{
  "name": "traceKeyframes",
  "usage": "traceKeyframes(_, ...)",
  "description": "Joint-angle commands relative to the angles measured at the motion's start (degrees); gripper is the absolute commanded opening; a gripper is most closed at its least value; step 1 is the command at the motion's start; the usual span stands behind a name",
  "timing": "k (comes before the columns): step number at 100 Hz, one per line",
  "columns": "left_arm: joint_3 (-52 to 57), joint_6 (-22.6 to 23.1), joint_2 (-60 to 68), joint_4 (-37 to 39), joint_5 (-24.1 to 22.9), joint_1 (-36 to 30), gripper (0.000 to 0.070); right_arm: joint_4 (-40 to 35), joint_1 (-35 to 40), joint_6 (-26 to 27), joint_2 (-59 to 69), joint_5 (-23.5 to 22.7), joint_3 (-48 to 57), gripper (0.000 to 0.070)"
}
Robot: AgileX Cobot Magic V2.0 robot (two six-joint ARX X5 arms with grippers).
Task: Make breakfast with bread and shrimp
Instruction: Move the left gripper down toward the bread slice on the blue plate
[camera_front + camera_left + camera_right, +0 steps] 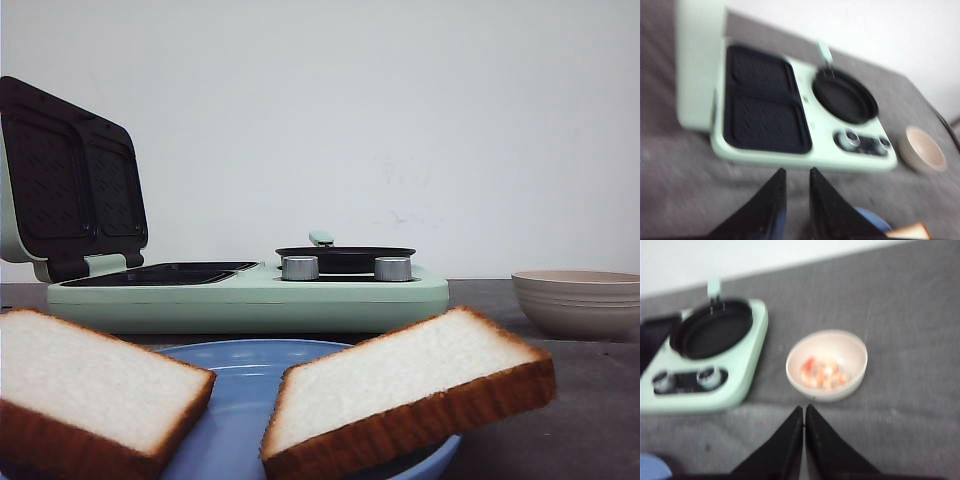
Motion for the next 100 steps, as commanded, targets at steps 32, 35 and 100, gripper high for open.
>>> traceKeyframes(32, 2.8, 6.8, 2.9, -11.2, 4.2, 0.1, 0.0003, -3.5, 0.1, -3.9, 1.2, -3.4, 2.0, 0.0004)
traceKeyframes(35, 2.8, 6.9, 2.9, -11.5, 4.6, 0.1, 0.0003, -3.5, 0.1, -4.0, 1.2, -4.1, 2.0, 0.0005)
traceKeyframes(100, 2.8, 6.2, 2.9, -13.4, 7.9, 0.1, 0.0514, -2.8, 0.1, -5.6, 1.2, -4.3, 2.0, 0.0352)
